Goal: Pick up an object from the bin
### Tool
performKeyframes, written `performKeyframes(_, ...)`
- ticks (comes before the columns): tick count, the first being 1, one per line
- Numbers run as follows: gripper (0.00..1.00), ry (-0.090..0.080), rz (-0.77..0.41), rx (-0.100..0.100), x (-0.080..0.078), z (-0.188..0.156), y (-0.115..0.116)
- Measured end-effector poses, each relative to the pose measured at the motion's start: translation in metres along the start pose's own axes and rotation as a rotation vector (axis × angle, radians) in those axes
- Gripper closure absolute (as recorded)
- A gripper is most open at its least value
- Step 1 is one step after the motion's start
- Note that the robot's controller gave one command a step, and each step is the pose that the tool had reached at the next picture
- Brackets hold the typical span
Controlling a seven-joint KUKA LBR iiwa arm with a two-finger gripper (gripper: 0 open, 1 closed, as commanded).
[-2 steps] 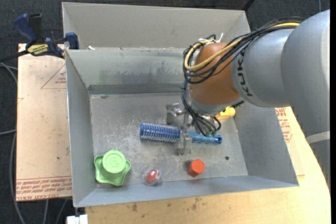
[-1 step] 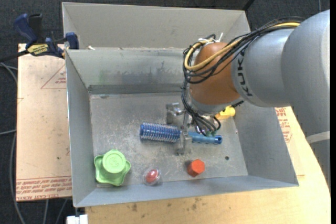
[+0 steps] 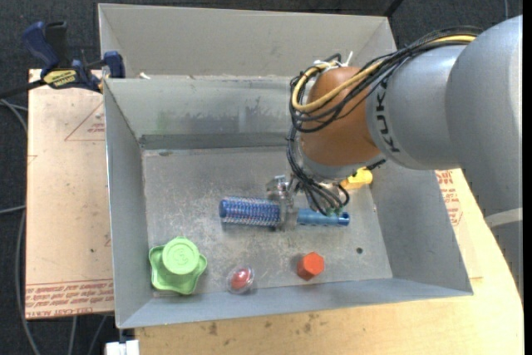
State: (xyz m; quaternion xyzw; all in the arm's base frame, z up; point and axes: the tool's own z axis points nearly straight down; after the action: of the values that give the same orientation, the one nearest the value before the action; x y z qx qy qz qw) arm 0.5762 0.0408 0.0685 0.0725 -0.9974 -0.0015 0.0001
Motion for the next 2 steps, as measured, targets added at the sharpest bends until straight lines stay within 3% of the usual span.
performKeyframes(2,1.00,-0.001,-0.002,0.002,-0.0003,-0.0090,0.0006)
